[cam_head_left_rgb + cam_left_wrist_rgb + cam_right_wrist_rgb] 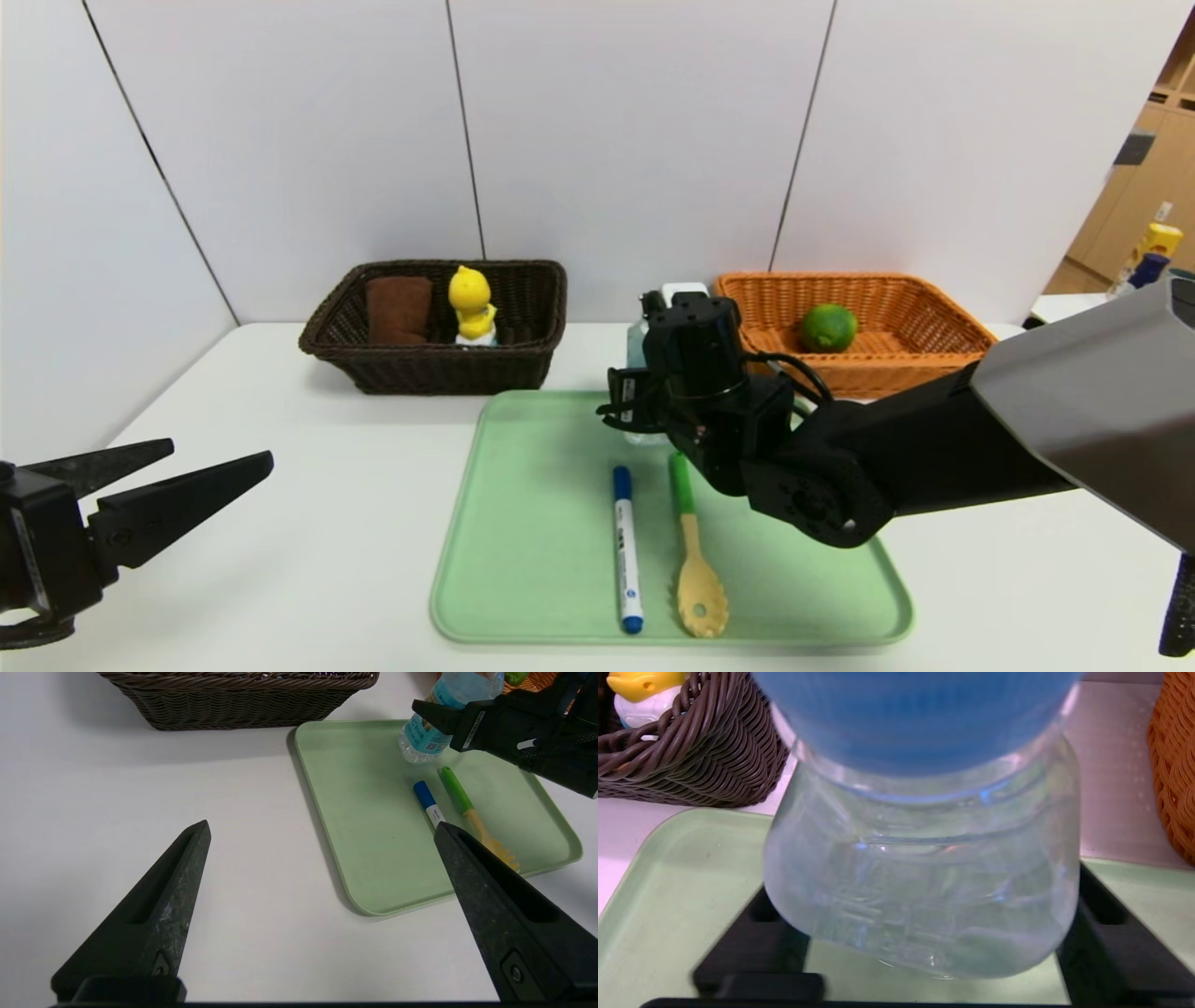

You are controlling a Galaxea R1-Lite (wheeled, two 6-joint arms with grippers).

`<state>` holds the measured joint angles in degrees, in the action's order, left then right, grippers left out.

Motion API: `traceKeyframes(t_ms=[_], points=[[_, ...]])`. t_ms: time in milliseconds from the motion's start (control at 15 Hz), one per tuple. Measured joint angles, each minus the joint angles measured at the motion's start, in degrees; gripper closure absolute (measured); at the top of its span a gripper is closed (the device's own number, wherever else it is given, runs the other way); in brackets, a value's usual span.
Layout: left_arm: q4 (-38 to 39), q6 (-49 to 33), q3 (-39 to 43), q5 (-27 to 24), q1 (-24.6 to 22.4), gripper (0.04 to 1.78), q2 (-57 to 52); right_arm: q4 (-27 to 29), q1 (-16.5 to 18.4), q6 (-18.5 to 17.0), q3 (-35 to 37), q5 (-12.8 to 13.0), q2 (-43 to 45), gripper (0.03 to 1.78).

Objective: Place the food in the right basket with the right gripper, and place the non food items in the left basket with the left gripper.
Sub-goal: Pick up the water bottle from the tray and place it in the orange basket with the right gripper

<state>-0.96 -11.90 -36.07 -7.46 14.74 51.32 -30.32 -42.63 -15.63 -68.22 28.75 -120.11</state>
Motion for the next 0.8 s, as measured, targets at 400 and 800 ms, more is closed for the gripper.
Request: traceKeyframes(t_ms=[400,800], points=[[0.02,-0.04,0.57,0.13,0.04,0.13,-0.33,-0.07,-0.23,-0.24,0.06,-0.11,0.0,0.97],[0.02,-0.06,0.66,0.3,0.04,0.13,-0.56,0.3,-0.67,-0.2,-0.16,-0.48,2.36,0.97]])
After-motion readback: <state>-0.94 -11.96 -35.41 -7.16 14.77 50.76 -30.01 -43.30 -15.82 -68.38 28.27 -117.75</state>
